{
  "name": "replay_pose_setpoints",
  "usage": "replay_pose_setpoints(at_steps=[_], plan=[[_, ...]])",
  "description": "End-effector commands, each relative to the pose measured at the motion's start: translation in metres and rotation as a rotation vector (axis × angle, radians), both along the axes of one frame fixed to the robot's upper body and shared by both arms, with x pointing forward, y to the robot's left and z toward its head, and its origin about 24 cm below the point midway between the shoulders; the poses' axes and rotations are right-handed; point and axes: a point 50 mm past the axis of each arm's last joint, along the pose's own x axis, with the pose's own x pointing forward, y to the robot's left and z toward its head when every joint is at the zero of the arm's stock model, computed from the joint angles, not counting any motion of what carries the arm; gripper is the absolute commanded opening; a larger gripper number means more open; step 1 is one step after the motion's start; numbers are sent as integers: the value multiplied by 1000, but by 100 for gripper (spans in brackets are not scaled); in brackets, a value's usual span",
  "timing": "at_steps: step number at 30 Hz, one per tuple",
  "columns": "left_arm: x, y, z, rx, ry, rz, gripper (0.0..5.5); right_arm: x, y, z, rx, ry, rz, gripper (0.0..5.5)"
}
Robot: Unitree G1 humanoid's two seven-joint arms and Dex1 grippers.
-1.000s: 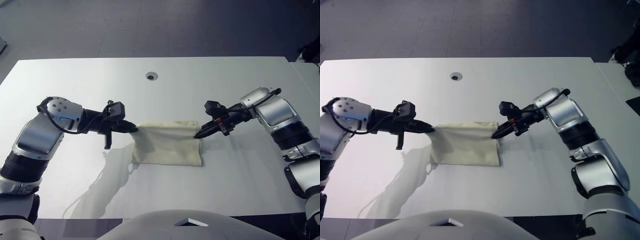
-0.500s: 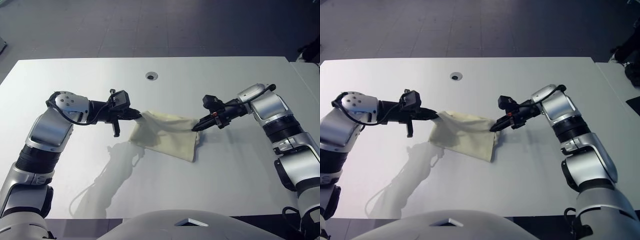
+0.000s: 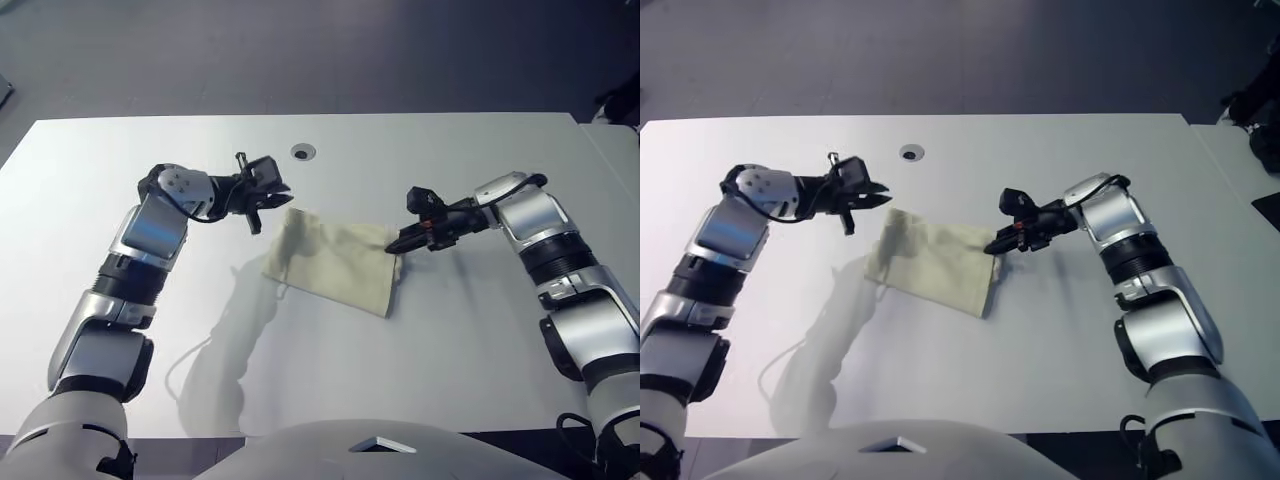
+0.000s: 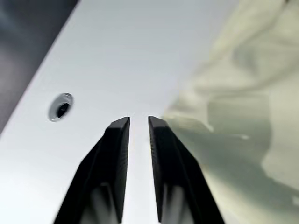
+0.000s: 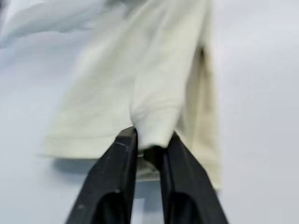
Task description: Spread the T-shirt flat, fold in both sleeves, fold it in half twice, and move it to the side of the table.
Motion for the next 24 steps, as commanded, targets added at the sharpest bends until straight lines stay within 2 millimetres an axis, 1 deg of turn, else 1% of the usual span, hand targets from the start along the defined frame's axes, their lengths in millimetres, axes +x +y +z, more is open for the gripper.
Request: replay_pose_setpoints(at_steps=[1,3,5,8,10,12,14,16,18,20,22,24], plan=[[7,7,10,-5,-83,35,149,15,-4,13,-26,-116,-80,145],[7,15,11,0,-111,67,190,22,-11,16,-60,-176,-135,185],[2,22,13,-16,-148,104,223,28,-15,20,-74,-228,-180,216],[-10,25,16,-58,-200,156,269,33,-13,22,-98,-331,-200,261],[-20,27,16,-110,-230,226,302,37,2,29,-35,-406,-186,293],[-28,29,18,-199,-264,338,335,35,26,41,99,-471,-152,325],[-32,33,23,-298,-318,489,376,24,50,44,206,-489,-82,364],[-34,36,28,-377,-347,588,406,9,69,39,306,-458,-9,393],[-32,38,35,-438,-355,644,443,-1,80,25,363,-414,23,429],[-27,39,39,-468,-351,663,476,-10,86,7,371,-376,38,460],[-22,37,41,-468,-342,651,508,-17,88,-11,333,-370,60,490],[-19,36,42,-459,-337,640,540,-23,87,-22,327,-347,68,525]])
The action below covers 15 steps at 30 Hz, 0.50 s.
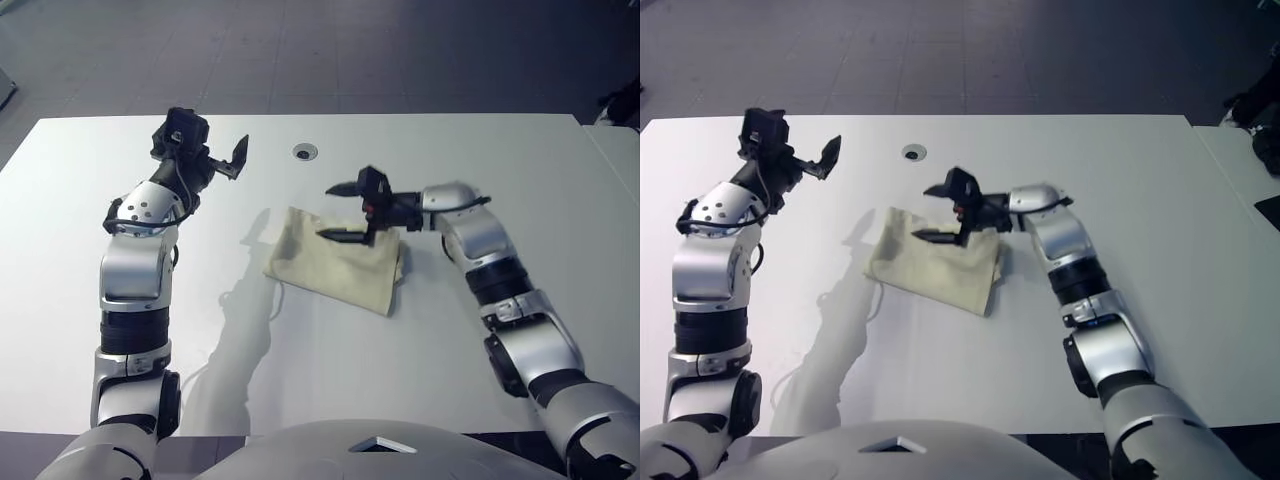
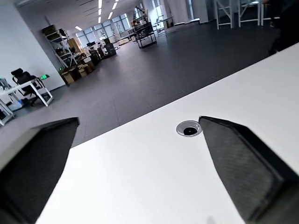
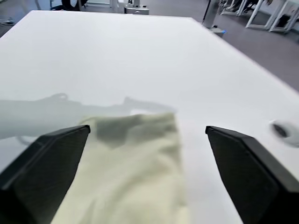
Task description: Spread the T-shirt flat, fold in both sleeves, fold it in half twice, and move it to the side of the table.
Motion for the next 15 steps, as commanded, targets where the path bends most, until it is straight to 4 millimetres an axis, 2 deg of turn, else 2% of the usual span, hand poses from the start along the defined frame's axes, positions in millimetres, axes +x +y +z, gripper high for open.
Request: replay_pose_setpoints(at_steps=[1,10,13,15], plan=[[8,-3,6,2,4,-27,540,-12,-1,-24,-34,32,21,538],[16,-11,15,16,-5,-71,540,-26,-29,-82,-140,179,-95,538],[18,-9,21,17,-30,-59,540,-39,-60,-117,-244,268,-201,538],[18,-10,27,13,-51,-51,540,-50,-94,-134,-300,318,-335,538]])
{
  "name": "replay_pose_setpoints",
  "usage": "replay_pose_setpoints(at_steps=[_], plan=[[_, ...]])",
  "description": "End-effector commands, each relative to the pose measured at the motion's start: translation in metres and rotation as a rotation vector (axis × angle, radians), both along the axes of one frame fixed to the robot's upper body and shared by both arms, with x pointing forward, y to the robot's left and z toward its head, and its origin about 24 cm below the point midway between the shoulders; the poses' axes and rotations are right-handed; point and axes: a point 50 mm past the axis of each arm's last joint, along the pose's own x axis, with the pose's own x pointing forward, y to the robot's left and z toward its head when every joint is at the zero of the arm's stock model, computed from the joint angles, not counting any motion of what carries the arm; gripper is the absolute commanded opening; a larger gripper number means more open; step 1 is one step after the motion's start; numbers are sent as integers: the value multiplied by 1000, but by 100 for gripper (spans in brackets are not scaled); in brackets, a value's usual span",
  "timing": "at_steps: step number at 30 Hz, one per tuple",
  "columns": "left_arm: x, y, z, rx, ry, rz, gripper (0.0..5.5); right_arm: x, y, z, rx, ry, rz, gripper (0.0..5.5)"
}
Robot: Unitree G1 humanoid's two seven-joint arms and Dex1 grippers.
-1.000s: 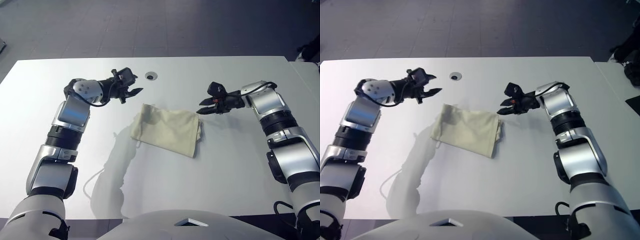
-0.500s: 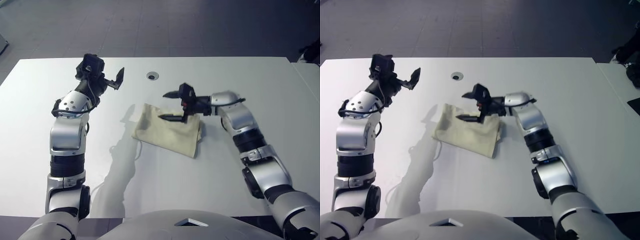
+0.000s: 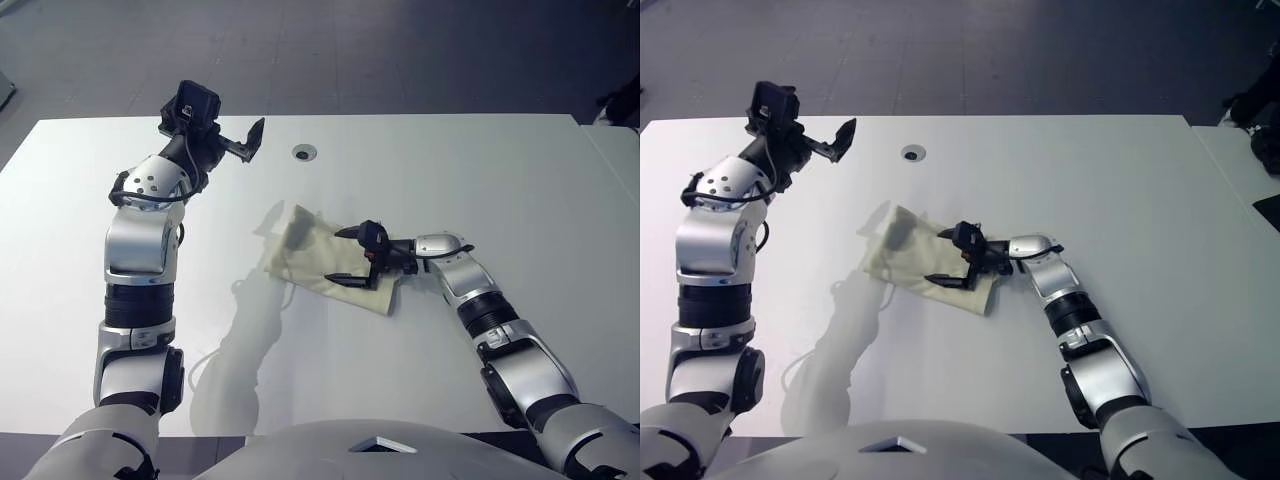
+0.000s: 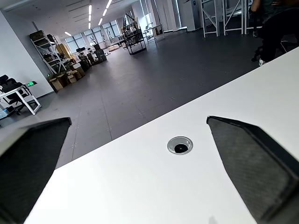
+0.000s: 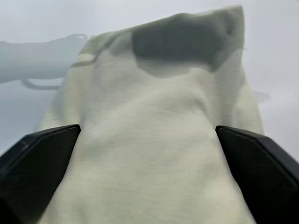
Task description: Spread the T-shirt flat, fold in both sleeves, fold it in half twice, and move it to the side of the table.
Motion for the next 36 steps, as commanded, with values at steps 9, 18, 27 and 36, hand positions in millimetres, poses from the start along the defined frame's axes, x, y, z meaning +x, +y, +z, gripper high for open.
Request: replay_pose_setpoints(at_steps=[9,18,27,36], plan=[[-22,1,-4,-93,-2,164,540,-131,-172,-138,-389,509,-1317,538],[-40,-1,-22,-181,47,351,540,-14,-134,-15,-74,-223,-1345,538],[-68,-12,-14,-278,-4,384,540,-33,-50,102,216,-331,-1240,538],[-93,-24,-29,-263,51,370,540,-72,-39,102,181,-249,-1304,538]])
